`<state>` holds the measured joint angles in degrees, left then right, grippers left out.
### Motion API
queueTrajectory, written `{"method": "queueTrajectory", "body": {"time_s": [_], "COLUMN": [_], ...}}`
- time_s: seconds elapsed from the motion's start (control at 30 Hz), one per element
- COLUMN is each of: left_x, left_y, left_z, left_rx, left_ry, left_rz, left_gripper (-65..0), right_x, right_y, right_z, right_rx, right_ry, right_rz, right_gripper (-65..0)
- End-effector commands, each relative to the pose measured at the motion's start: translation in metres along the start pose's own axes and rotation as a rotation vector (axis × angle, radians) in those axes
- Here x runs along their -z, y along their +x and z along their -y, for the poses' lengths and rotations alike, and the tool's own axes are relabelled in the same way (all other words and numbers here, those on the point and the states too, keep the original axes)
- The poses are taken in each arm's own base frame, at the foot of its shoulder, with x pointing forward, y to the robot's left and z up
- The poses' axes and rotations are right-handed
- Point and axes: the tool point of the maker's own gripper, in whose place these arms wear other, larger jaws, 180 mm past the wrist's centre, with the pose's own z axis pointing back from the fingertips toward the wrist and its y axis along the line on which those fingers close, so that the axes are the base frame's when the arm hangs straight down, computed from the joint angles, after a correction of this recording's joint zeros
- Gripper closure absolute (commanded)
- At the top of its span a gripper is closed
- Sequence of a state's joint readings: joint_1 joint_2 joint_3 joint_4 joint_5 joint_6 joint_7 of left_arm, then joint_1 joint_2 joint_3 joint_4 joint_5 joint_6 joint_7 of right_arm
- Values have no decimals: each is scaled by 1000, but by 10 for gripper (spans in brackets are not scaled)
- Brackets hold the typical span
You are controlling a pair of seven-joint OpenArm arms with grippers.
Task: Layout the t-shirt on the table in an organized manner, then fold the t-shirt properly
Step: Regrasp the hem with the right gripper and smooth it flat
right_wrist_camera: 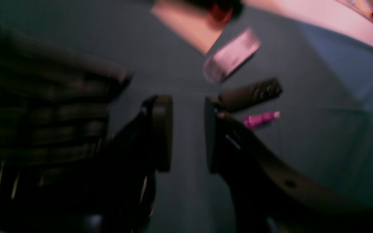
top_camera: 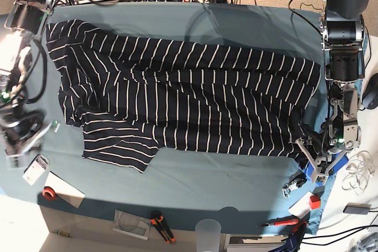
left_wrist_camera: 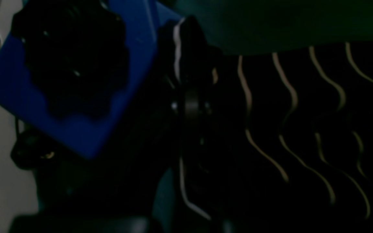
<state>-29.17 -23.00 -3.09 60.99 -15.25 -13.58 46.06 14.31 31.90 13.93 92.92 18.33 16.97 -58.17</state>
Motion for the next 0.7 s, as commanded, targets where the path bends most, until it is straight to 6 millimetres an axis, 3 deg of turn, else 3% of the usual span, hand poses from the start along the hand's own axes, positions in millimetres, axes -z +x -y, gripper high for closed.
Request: {"method": "queueTrajectory", "body": {"time_s": [0.0,0.07,0.13,0.27,0.43,0.67], "left_x": [-8,-8,-9,-8,-8,-8], "left_y": [26,27,29,30,29,29], "left_z": [-8,-4,0,2,2,2], "left_rx": [1,-16,-36,-45,-45,-45], "left_ry": [12,-9,-30,-42,-41,-42], "left_rz": [66,74,84,87,86,85], "left_gripper": [0,0,0,0,0,0], "right_x": [6,33,59,96,108,114], "right_y": [12,-1,-11,-21,-22,-34], "right_z": [13,14,2,-47,-103,-131], "right_rx": [30,112,190,311,354,304], "right_ry": [-19,8,83,289,440,408], "right_rz": [29,-21,-74,-166,-219,-281], "right_gripper": [-172,-172,-172,-172,-172,-172]}}
